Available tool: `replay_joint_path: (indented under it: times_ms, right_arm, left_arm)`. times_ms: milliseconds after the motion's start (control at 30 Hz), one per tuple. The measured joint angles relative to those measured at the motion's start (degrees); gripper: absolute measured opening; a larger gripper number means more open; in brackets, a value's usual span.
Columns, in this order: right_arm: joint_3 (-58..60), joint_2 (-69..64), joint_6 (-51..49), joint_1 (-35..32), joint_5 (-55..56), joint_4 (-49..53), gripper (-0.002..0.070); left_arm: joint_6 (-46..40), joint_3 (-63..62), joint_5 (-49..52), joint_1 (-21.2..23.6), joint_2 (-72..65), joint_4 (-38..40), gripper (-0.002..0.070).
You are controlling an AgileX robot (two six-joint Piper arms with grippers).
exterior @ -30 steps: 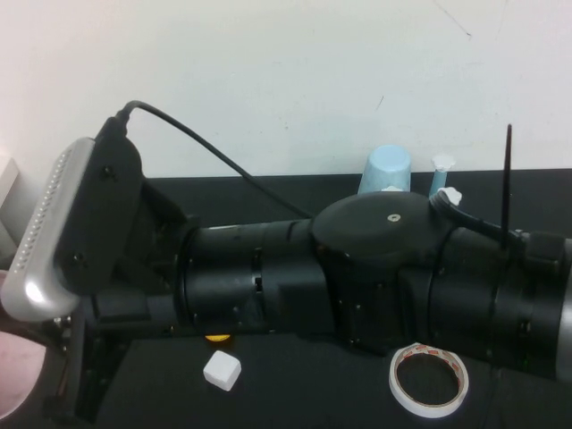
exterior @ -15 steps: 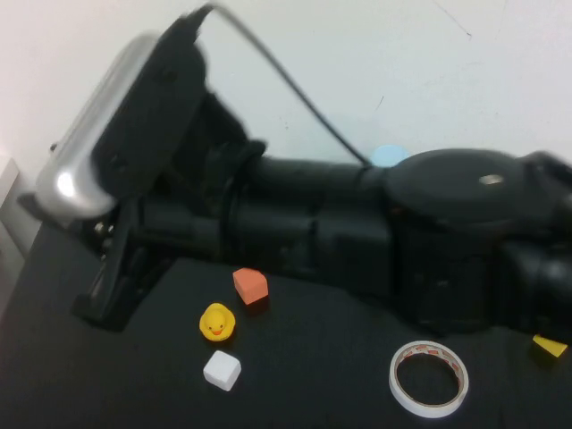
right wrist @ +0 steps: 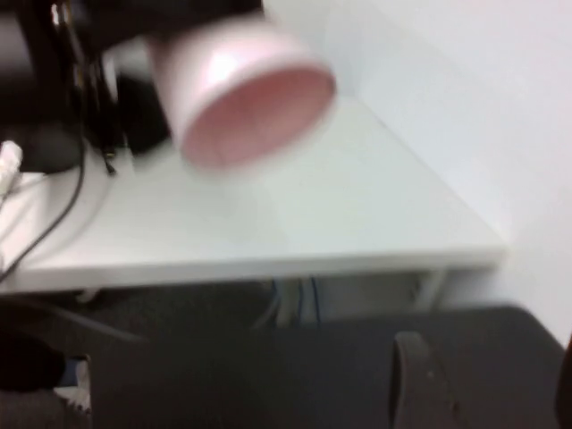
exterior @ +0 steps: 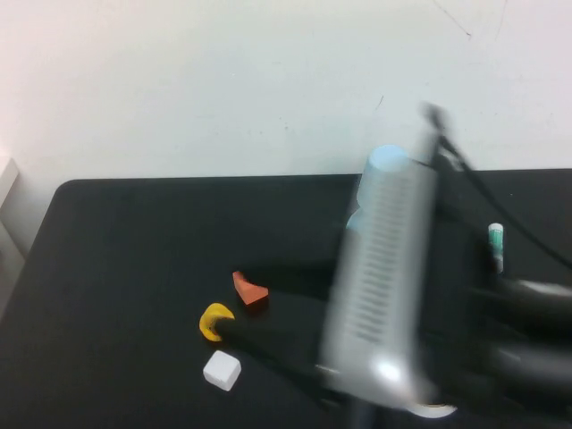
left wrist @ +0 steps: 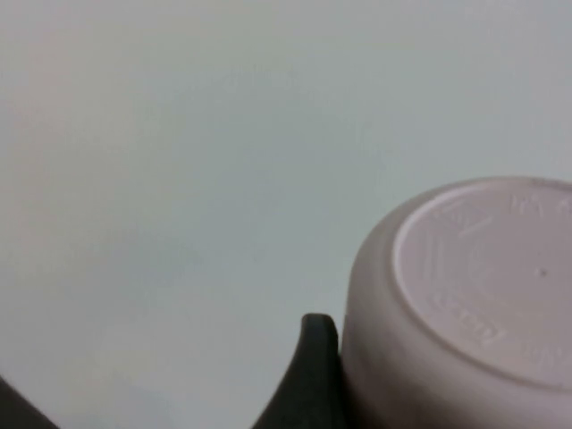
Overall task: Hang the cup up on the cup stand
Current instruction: Place the cup on the cup holder
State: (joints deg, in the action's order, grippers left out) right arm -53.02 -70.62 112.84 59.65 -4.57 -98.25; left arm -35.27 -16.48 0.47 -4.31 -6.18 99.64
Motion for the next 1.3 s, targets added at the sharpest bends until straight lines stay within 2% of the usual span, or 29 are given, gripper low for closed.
replay_joint_path:
  times_ms: [167,400,467,533,667,767,1033,1167,1300]
  right_arm:
    - [11.7,11.7,-7.3,0.1,6.2,-0.8,0.0272]
    - [25.4,27.5,-8.0,0.1,16.2,-1.4,0.005]
    - [27.9,31.1,-7.3,0.1,20.2,-1.6,0.0022]
    - [29.9,34.5,-5.7,0.1,24.4,-2.2,0.0009]
    - [30.4,38.5,1.1,0.1,28.6,-2.6,0.0001]
    - [29.9,39.0,4.0,0.1,27.1,-2.6,0.0]
    - [27.7,39.0,2.0,0.1,13.3,-2.6,-0.0001]
    - [27.7,39.0,2.0,0.1,9.7,-2.6,-0.0001]
    - [27.7,39.0,2.7,0.1,5.9,-2.4,-0.0001]
  left_arm:
    - [-27.3,-4.9,0.3,0.0,-2.3,0.0,0.0613]
    - [-67.9,-11.7,7.1,0.0,-10.3,-0.1,0.0611]
    - [-75.1,-13.7,10.4,0.0,-13.4,-0.4,0.0611]
    - [-78.3,-15.6,13.8,0.0,-16.5,-0.7,0.0611]
    - [-79.1,-19.3,20.4,0.0,-23.7,-1.5,0.0611]
    - [-75.5,-22.9,24.5,0.0,-30.0,-1.9,0.0611]
    - [-60.1,-37.1,35.9,0.0,-48.6,-2.4,0.0611]
    - [-53.9,-46.4,40.9,-0.1,-59.3,-2.6,0.0611]
    - [-52.2,-56.0,39.2,-3.9,-69.2,-2.8,0.0611]
